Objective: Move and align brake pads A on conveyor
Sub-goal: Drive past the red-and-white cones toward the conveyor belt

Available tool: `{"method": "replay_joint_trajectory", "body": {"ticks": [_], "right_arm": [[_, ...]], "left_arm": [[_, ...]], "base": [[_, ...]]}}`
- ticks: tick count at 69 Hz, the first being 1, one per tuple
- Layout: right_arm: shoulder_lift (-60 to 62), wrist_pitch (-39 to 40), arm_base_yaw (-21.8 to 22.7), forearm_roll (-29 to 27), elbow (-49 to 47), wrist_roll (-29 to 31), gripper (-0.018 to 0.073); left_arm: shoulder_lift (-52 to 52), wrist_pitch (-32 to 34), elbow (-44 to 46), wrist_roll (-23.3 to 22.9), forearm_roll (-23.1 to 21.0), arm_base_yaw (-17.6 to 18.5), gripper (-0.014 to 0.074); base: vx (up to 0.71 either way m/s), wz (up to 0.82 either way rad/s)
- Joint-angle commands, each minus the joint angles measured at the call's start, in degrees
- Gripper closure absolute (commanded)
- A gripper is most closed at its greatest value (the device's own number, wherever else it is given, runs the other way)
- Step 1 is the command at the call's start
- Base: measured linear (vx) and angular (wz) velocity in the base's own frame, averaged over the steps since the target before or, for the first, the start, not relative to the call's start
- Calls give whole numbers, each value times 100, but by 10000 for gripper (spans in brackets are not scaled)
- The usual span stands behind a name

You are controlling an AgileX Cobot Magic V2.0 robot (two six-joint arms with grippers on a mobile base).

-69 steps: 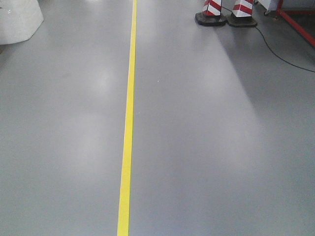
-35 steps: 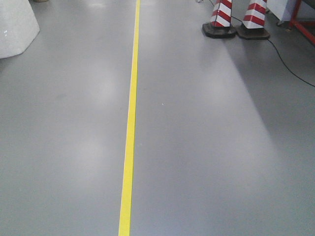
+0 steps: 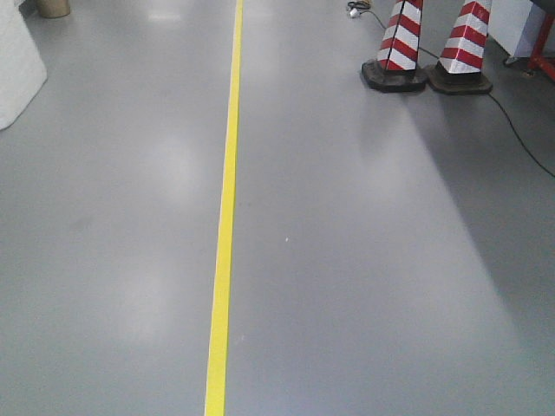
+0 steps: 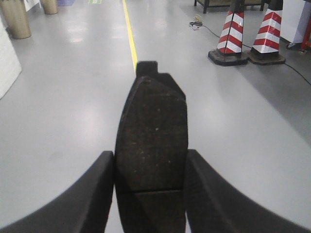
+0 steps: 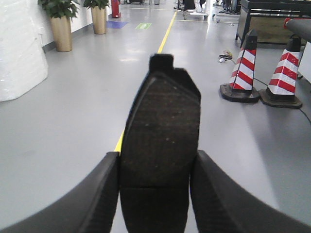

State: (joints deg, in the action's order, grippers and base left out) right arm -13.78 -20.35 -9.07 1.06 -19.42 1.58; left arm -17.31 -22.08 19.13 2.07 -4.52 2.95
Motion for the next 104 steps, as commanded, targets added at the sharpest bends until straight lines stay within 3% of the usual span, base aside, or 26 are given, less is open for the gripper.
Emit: {"method": "replay_joint_trajectory", "body": {"ticks": [1, 104], "right_arm": [[-43, 573, 25, 25, -193, 62, 561], [-43, 574, 25, 25, -193, 62, 561]], "left_arm": [[-58, 563, 170, -15, -52, 8, 602], [-58, 561, 170, -15, -52, 8, 602]], "base": [[78, -12], [77, -1]]}}
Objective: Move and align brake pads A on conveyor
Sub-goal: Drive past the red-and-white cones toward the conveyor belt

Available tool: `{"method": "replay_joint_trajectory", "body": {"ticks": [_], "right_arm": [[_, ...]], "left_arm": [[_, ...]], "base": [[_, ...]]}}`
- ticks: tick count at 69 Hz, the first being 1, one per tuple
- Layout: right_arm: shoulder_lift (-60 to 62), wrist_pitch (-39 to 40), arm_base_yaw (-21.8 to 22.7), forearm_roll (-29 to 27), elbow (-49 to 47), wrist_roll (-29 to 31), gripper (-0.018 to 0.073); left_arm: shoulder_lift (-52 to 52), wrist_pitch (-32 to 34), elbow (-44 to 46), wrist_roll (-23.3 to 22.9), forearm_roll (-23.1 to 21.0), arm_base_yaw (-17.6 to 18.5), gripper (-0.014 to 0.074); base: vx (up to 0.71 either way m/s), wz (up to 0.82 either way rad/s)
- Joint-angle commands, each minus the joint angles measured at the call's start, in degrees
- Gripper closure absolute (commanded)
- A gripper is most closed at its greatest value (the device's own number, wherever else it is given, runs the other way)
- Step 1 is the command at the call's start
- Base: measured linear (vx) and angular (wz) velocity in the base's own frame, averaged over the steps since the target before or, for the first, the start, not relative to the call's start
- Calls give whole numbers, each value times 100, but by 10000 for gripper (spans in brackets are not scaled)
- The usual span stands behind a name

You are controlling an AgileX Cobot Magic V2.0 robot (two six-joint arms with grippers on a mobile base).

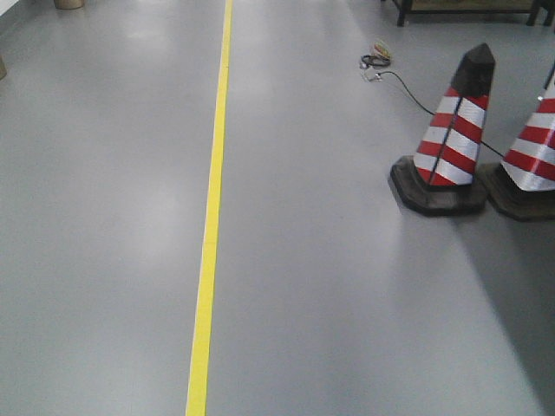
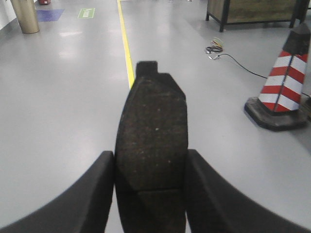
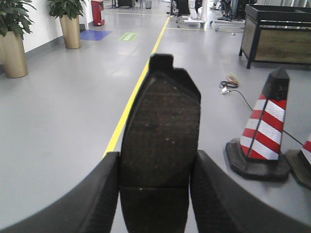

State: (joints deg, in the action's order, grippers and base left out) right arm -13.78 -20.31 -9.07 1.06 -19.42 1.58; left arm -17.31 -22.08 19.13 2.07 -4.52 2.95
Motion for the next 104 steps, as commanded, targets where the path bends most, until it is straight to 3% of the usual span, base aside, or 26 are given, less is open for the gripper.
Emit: {"method": "replay_joint_trajectory", "body": {"ticks": [1, 76, 104], "right_arm": [[-43, 569, 25, 25, -193, 62, 561], [-43, 568, 25, 25, -193, 62, 561], [-43, 571, 25, 25, -193, 62, 561]], "left_arm": [[-58, 561, 170, -15, -52, 8, 602], [-58, 561, 170, -15, -52, 8, 602], [-58, 562, 170, -15, -52, 8, 602]], "base": [[68, 14], [59, 2], [36, -54]]}}
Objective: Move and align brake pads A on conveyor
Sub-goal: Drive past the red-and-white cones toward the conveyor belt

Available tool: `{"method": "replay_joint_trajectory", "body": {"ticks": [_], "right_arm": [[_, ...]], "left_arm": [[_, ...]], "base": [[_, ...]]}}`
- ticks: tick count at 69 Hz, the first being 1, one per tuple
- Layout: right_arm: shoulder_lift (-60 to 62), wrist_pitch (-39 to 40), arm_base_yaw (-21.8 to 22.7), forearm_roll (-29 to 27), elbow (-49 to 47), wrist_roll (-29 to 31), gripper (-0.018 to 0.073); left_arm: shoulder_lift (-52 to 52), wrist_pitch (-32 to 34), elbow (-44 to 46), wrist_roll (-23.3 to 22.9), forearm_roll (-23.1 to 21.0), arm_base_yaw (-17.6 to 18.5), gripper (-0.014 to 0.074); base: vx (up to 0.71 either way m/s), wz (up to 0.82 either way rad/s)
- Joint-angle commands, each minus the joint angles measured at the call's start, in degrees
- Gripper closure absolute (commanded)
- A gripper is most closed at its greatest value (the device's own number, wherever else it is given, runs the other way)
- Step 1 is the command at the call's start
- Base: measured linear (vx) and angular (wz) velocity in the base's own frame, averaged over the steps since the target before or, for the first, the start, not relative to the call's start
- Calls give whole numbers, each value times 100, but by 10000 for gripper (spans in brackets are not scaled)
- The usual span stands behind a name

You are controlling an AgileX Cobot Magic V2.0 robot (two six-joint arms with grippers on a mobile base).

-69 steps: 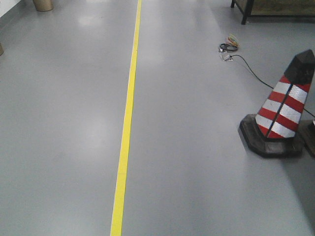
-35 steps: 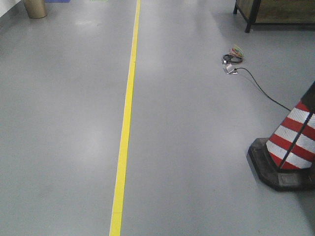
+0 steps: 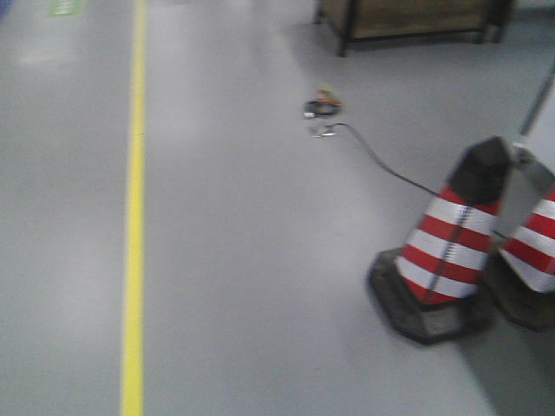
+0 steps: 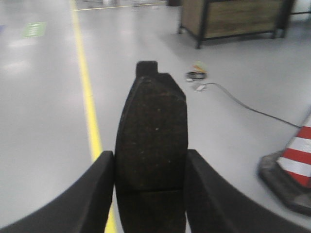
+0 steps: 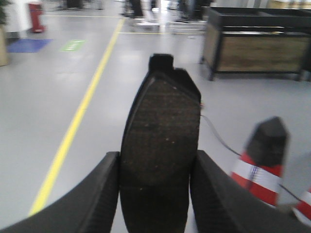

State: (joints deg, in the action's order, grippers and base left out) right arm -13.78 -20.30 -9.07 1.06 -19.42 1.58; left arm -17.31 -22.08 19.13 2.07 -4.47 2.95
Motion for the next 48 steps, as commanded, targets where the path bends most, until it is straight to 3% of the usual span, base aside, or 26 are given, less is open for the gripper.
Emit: {"method": "replay_joint_trajectory", "body": {"ticks": [1, 48], "right_arm": [[-43, 570, 25, 25, -193, 62, 561], [-43, 570, 25, 25, -193, 62, 561]], "left_arm": [[-58, 562, 170, -15, -57, 8, 602], [-58, 563, 170, -15, -57, 8, 602]], "base": [[27, -98], [23, -97]]}}
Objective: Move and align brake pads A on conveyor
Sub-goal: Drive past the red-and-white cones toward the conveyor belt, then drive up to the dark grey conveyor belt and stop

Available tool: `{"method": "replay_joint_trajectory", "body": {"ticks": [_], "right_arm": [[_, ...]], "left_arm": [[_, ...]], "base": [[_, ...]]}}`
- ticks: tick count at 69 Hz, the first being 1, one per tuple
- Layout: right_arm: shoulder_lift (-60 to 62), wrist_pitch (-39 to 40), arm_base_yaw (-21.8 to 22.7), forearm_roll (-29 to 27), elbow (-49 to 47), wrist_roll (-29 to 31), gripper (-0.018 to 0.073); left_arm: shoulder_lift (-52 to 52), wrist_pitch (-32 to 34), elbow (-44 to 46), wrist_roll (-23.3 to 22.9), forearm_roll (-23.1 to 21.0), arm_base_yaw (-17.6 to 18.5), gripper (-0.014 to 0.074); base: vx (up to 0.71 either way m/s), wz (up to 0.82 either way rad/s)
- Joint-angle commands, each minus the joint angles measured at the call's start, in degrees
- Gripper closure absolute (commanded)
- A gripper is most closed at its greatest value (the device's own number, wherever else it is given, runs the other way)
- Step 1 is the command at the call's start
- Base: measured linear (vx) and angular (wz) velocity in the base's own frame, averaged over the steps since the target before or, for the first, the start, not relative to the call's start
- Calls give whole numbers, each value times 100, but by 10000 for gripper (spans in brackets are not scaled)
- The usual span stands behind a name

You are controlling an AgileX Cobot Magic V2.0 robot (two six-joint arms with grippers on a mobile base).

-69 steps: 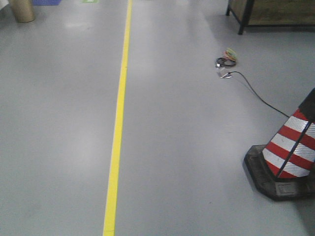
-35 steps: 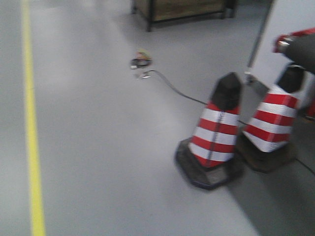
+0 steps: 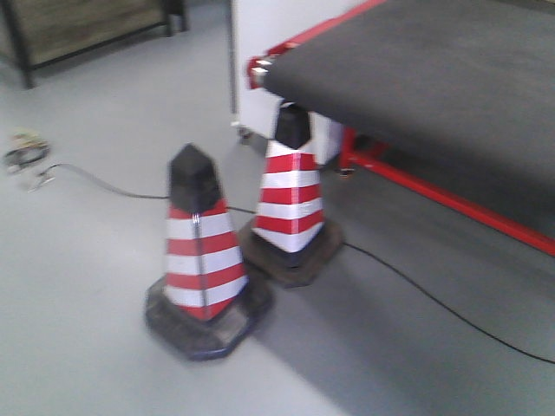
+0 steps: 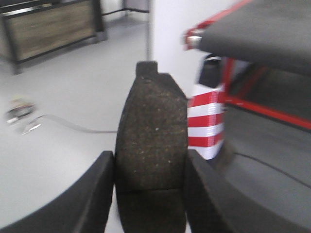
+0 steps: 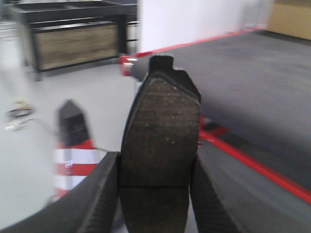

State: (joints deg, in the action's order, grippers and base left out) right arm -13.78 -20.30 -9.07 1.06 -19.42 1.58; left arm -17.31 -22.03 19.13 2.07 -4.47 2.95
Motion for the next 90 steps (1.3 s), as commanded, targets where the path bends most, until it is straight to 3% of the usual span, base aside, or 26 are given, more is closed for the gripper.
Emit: {"method": "replay_joint_trajectory", "body": {"ticks": [1, 50, 90], "right_arm": [[-43, 570, 25, 25, -193, 62, 561], [-43, 567, 25, 25, -193, 62, 561], [-43, 567, 25, 25, -193, 62, 561]], "left_arm": [[-58, 558, 170, -15, -57, 8, 602], [-58, 558, 170, -15, -57, 8, 602], [-58, 558, 170, -15, -57, 8, 602]], "base": [[24, -87], [18, -74], [8, -14]]}}
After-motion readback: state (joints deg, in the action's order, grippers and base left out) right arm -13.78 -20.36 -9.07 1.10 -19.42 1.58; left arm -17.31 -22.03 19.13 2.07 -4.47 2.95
